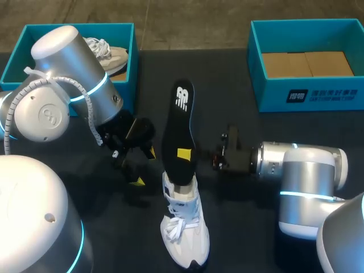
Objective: Take the shoe out of the shoebox, open the shoe tongue, remove and reinsert the insole, then place the shoe into the shoebox
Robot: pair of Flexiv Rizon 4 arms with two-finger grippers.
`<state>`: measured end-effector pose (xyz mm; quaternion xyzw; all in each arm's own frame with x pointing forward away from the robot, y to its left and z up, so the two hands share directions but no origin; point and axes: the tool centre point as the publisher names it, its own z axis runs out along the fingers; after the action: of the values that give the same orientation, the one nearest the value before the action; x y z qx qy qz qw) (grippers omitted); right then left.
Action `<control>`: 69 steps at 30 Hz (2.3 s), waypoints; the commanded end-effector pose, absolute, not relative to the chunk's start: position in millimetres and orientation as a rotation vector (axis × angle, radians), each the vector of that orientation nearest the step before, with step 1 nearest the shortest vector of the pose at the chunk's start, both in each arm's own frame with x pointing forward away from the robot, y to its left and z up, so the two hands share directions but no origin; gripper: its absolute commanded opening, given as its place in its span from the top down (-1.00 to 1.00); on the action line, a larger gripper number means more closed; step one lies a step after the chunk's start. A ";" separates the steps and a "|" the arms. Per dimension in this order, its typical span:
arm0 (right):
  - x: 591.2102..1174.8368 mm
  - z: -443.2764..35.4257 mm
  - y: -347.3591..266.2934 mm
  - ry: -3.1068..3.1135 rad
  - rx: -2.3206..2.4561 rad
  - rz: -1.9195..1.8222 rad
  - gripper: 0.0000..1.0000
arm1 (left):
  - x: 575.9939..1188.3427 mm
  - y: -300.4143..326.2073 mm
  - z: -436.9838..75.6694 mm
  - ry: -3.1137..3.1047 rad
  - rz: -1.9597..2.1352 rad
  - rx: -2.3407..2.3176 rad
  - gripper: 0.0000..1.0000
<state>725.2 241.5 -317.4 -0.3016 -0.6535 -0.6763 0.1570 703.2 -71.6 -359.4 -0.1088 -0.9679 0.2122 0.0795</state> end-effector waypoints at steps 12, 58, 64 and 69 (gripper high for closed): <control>712.6 -325.6 244.8 -1.854 -0.864 -1.923 1.00 | 702.7 -71.6 -359.9 -2.897 0.634 -0.325 -1.00; 665.5 -368.3 241.4 -1.845 -0.766 -1.775 1.00 | 702.7 -71.6 -359.9 -2.897 0.634 -0.325 -1.00; 666.4 -362.4 245.7 -1.844 -0.748 -1.777 1.00 | 702.7 -71.6 -359.9 -2.897 0.634 -0.325 -1.00; 669.7 -359.7 249.5 -1.852 -0.737 -1.767 0.82 | 702.7 -71.6 -359.9 -2.897 0.634 -0.325 -1.00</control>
<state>672.2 244.8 -353.6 -0.2696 -0.6730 -0.6480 0.2334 703.2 -71.6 -359.4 -0.1087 -0.9679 0.2122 0.0795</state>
